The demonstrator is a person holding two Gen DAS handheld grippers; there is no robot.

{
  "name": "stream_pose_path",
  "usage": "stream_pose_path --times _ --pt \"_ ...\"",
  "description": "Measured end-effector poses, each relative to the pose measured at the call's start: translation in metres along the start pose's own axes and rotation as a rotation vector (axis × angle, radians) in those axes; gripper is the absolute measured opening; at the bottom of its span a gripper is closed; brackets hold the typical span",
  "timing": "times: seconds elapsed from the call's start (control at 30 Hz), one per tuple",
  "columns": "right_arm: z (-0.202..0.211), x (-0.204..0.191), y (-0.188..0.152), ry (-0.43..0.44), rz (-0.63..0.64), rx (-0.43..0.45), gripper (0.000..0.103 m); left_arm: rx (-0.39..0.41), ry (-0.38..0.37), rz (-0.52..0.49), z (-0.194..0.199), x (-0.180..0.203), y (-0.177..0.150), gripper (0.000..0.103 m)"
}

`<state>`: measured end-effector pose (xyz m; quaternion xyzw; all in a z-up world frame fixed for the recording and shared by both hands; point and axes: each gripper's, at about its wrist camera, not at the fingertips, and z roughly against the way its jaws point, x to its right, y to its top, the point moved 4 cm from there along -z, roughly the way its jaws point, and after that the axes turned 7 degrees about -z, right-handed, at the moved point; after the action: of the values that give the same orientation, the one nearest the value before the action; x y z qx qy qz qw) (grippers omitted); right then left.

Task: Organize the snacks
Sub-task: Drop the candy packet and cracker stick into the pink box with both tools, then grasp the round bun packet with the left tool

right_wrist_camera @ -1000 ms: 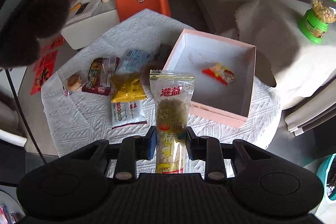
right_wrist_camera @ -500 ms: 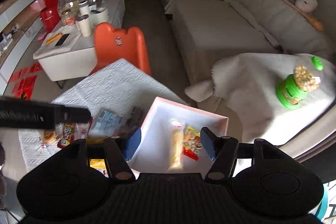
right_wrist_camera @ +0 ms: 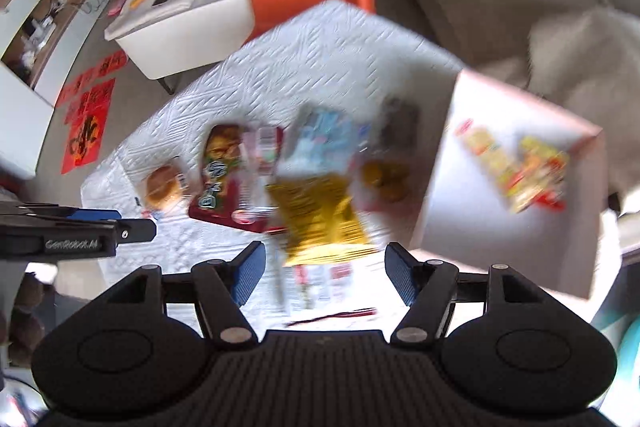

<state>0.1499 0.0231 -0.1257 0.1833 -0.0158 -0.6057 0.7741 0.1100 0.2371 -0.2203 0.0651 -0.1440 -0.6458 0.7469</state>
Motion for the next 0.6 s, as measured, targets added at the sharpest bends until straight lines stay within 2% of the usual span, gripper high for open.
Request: stream_pose_path --times 0.1,0.2,0.33,0.43,0.5,0.6 --pt "-0.03 -0.013 -0.006 0.0 -0.068 -0.029 0.066 0.018 0.026 -0.031 -0.019 -0.029 0.014 0.058" --pt "-0.057 -0.018 -0.017 -0.026 -0.089 -0.05 0.066 0.042 0.046 -0.004 -0.035 -0.053 0.028 0.058" --pt "-0.087 -0.016 -0.036 -0.078 -0.094 -0.087 0.066 0.039 0.04 0.0 -0.055 -0.066 0.037 0.058" --pt "-0.098 -0.015 -0.04 -0.107 -0.094 -0.101 0.066 0.046 0.003 -0.022 -0.064 -0.063 0.034 0.058" --pt "-0.1 -0.019 -0.035 -0.115 -0.085 -0.095 0.066 0.038 -0.033 0.016 -0.066 -0.062 0.031 0.058" --pt "-0.1 -0.025 -0.02 -0.131 -0.058 -0.086 0.066 0.012 -0.132 0.063 -0.066 -0.053 0.022 0.058"
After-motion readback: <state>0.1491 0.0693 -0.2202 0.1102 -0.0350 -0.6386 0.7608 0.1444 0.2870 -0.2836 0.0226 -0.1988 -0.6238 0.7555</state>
